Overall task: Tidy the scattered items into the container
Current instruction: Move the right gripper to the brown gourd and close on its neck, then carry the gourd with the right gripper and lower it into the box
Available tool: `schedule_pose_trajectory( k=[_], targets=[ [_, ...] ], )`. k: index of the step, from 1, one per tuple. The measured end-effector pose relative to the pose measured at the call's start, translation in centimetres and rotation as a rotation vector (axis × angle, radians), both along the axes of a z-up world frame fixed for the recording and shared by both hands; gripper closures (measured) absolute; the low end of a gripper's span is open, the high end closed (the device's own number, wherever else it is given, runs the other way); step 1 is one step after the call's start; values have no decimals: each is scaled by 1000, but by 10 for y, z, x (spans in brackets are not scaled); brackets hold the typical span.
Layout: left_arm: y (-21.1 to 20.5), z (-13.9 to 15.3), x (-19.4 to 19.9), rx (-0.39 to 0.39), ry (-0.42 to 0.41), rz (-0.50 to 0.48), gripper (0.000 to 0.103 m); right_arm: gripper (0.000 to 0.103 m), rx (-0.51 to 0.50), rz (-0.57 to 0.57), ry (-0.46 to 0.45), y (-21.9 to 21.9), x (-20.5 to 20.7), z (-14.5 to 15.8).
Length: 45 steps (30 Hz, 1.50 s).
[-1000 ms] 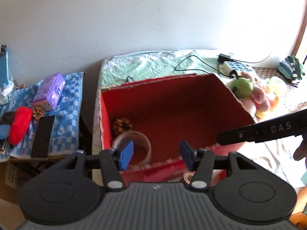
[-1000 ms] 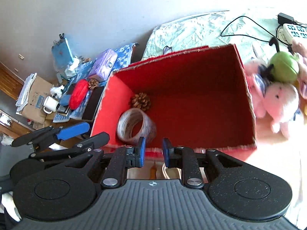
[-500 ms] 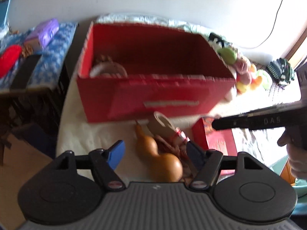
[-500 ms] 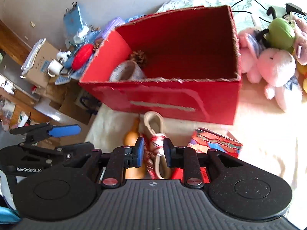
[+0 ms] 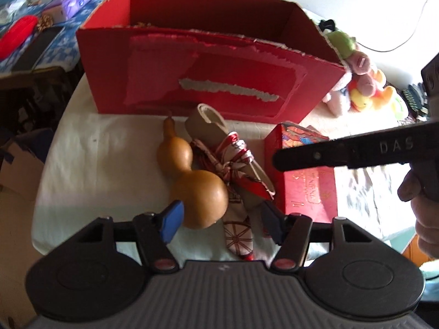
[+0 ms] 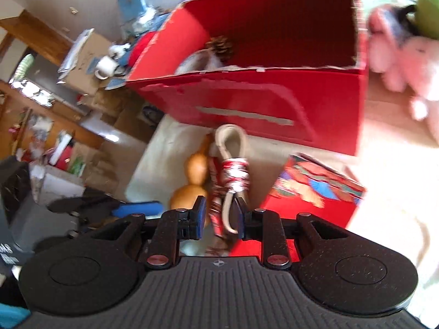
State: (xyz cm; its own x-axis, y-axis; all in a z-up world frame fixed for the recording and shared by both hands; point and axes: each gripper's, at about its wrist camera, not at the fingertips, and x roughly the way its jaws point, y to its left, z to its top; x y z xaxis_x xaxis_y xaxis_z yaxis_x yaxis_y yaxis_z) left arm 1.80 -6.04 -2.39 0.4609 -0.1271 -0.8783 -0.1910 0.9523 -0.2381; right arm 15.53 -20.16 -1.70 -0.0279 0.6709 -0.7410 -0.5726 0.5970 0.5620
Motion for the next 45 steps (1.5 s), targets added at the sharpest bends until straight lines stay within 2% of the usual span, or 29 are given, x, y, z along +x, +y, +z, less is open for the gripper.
schedule_pose_trajectory(
  k=[4, 6, 11, 17, 20, 31, 39, 45],
  targets=[
    [5, -8, 2, 9, 17, 20, 40, 77, 1, 46, -11, 27, -3, -2],
    [12, -12, 3, 0, 27, 34, 44, 77, -14, 64, -16, 40, -3, -6],
    [26, -17, 3, -19, 26, 48, 45, 76, -87, 85, 11, 68, -4, -22],
    [29, -19, 8, -37, 8, 0, 50, 75, -160, 88, 22, 88, -9, -35],
    [32, -21, 11, -43, -1, -24, 50, 70, -184, 93, 6, 96, -12, -38],
    [43, -26, 14, -103, -38, -107, 50, 67, -220, 53, -24, 100, -11, -39],
    [36, -32, 21, -92, -27, -151, 47, 68, -208, -1, 11, 93, -9, -40],
    [33, -14, 15, -67, -50, -180, 47, 69, -165, -3, 43, 86, -5, -35]
  ],
)
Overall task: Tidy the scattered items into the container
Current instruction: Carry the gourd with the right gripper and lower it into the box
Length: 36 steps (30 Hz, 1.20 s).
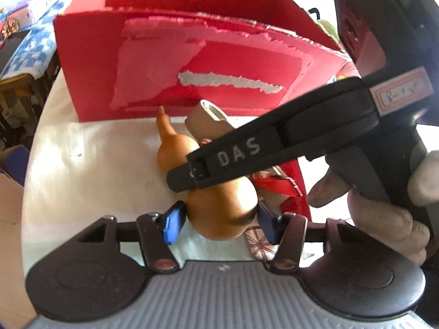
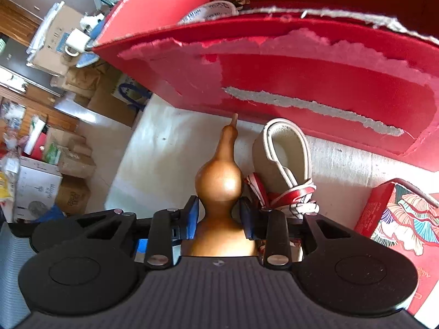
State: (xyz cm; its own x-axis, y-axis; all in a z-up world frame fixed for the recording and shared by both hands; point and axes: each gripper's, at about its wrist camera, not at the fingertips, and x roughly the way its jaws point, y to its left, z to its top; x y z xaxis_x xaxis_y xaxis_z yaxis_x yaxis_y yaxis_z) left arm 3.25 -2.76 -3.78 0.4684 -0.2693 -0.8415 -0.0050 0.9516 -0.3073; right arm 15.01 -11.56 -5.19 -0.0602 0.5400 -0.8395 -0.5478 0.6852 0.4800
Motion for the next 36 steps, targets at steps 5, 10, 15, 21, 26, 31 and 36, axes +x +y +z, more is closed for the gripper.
schedule_pose_trajectory(
  k=[5, 10, 15, 21, 26, 31, 36],
  targets=[
    [-3, 35, -11, 43, -52, -24, 47, 69, 88, 36, 17, -6, -2, 22],
    [-7, 71, -17, 110, -120, -45, 47, 68, 187, 50, 3, -13, -3, 51],
    [-12, 110, -10, 161, -209, -72, 47, 68, 290, 28, -45, -25, 0, 81],
    [-28, 140, 22, 206, -307, -127, 46, 68, 387, -65, -84, -43, 22, 105],
    [-33, 143, 63, 216, -345, -171, 46, 68, 406, -172, -122, -50, 47, 113],
    [-36, 139, 107, 212, -332, -219, 46, 68, 399, -269, -131, -57, 75, 106],
    [-26, 114, 143, 171, -275, -251, 45, 68, 340, -338, -131, -58, 104, 88]
  ],
)
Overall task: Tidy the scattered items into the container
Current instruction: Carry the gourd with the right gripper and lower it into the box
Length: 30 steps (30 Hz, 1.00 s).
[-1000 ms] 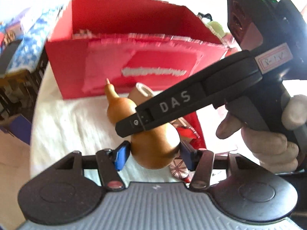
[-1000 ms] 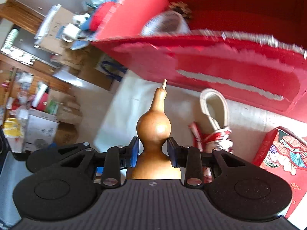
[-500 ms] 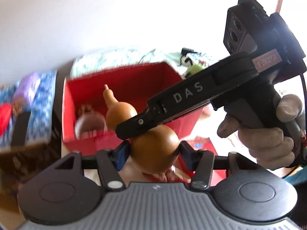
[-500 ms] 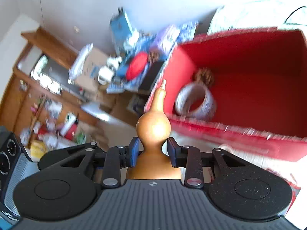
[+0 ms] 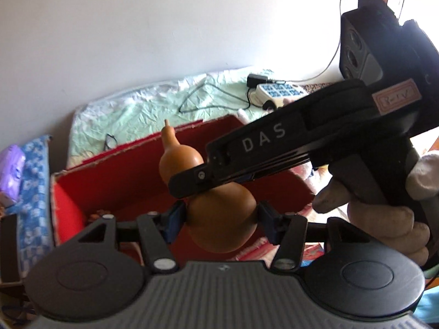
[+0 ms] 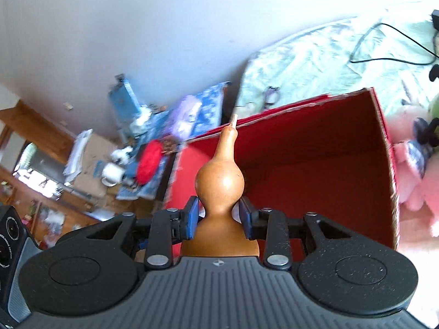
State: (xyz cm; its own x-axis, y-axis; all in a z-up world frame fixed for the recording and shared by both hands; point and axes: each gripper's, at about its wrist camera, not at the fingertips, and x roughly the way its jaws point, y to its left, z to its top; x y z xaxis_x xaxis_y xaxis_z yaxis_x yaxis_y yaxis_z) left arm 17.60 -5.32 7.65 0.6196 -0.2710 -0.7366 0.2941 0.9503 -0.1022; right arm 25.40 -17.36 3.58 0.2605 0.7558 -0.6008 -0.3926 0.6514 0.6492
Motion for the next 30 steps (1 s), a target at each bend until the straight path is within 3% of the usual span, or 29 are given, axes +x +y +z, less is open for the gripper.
schedule_pose_trajectory(
  k=[10, 18, 24, 30],
  targets=[
    [31, -70, 61, -33, 216, 8, 45, 69, -126, -84, 255, 22, 51, -62],
    [43, -98, 75, -1, 357, 47, 45, 69, -235, -42, 367, 47, 65, -89],
    [49, -101, 73, 35, 382, 63, 49, 70, -253, -46, 423, 51, 69, -100],
    [62, -95, 62, -11, 370, 78, 51, 72, -270, -34, 459, 52, 70, -106]
  ],
)
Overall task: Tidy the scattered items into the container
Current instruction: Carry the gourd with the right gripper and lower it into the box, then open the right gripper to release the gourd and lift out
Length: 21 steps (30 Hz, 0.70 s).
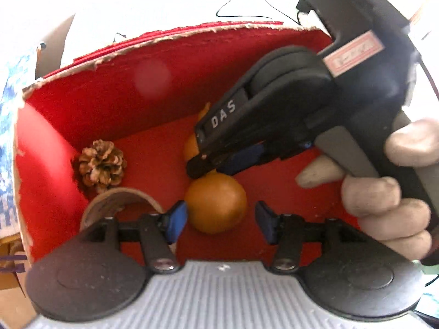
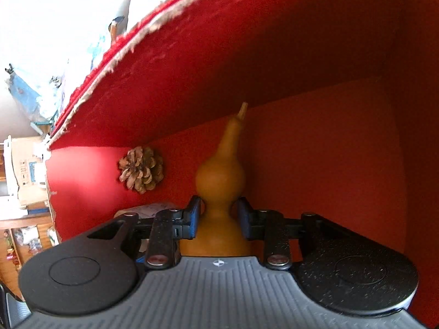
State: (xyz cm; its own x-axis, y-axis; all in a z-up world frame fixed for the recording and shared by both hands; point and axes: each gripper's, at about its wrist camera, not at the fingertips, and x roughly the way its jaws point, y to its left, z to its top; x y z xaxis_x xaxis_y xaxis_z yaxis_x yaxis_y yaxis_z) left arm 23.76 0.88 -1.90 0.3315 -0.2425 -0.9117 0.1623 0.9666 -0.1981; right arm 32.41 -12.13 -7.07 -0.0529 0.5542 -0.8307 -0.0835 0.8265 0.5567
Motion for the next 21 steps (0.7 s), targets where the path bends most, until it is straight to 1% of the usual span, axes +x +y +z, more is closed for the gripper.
schedule_pose_trajectory(
  k=[2, 3, 6, 8, 11, 21],
  targets=[
    [3, 2, -4, -4, -6, 7, 51, 73, 19, 19, 15, 4, -3, -1],
    [5, 3, -6, -4, -13, 9, 55, 73, 27, 29, 18, 6, -4, -1],
    [9, 5, -11, -6, -21, 14, 57, 72, 5, 70, -7, 14, -8, 2],
    [12, 4, -12, -12, -20, 22, 59, 71, 5, 90, -1, 15, -9, 1],
    [13, 4, -12, -17, -25, 29, 60, 70, 10, 87, 24, 12, -11, -3],
    [17, 4, -21, -3, -37, 23, 61, 70, 19, 53, 5, -5, -17, 2]
  ],
)
